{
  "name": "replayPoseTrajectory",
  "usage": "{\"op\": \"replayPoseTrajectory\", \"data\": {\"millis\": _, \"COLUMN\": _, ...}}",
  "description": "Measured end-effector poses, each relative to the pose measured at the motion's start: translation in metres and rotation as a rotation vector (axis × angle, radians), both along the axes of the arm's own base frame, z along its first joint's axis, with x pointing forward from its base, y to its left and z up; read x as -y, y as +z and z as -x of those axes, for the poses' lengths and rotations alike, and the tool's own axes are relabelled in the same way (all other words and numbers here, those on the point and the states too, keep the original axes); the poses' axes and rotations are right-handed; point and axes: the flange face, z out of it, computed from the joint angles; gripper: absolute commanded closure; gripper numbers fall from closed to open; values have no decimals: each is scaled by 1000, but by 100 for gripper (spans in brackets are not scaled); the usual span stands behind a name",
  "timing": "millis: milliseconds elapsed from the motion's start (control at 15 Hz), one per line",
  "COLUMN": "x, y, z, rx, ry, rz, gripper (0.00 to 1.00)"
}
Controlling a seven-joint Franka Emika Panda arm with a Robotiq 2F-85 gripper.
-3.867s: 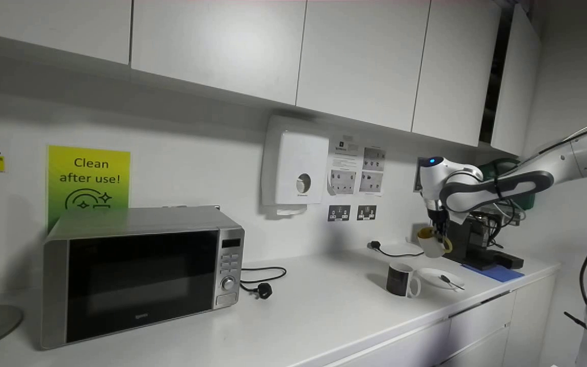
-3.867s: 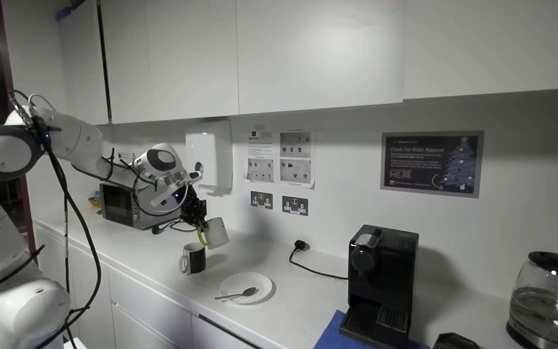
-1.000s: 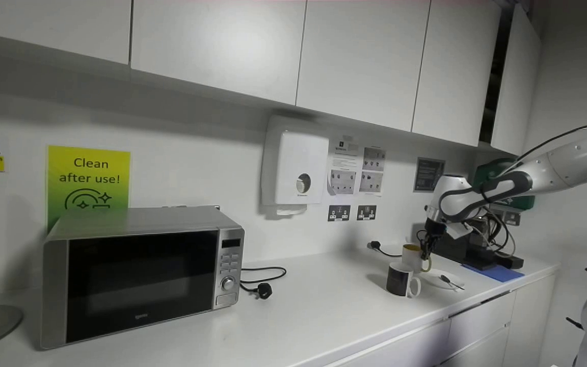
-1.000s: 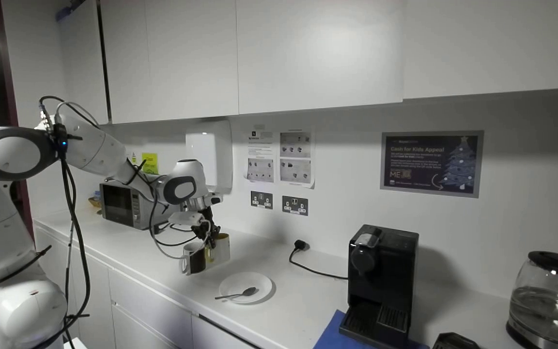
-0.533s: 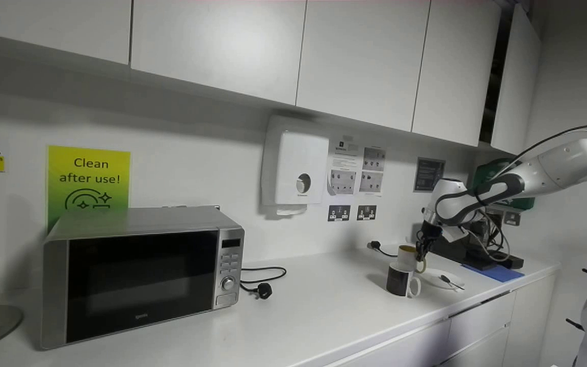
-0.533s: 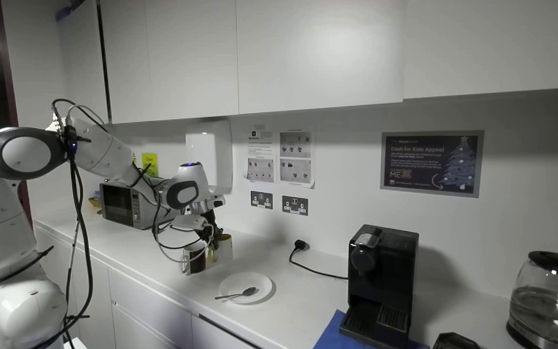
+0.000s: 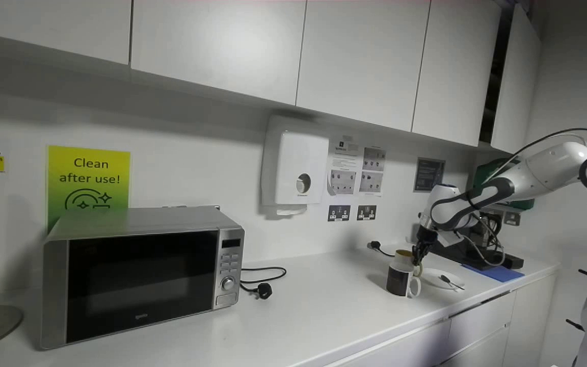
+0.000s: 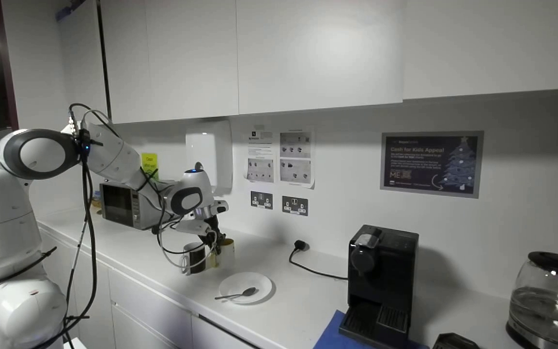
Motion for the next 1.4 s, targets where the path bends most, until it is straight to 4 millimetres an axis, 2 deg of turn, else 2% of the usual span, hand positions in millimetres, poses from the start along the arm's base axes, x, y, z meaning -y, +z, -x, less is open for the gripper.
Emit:
{"op": "replayPoseTrajectory", "data": {"millis": 1067, "x": 1, "y": -24, "z": -17, "rx": 5, "ry": 1, "rz": 5, "gripper": 96}}
{"op": "replayPoseTrajectory", "data": {"millis": 1133, "x": 1, "y": -24, "z": -18, "rx": 6, "ry": 1, "rz": 5, "gripper": 91}}
{"op": "replayPoseTrajectory", "data": {"millis": 1200, "x": 0, "y": -24, "z": -18, "rx": 6, "ry": 1, "rz": 5, "gripper": 90}}
{"op": "replayPoseTrajectory", "data": {"millis": 1267, "x": 0, "y": -24, "z": -19, "rx": 6, "ry": 2, "rz": 5, "gripper": 82}}
{"op": "replayPoseTrajectory", "data": {"millis": 1333, "x": 0, "y": -24, "z": -19, "rx": 7, "ry": 2, "rz": 5, "gripper": 57}}
{"op": "replayPoseTrajectory", "data": {"millis": 1400, "x": 0, "y": -24, "z": -19, "rx": 7, "ry": 2, "rz": 4, "gripper": 56}}
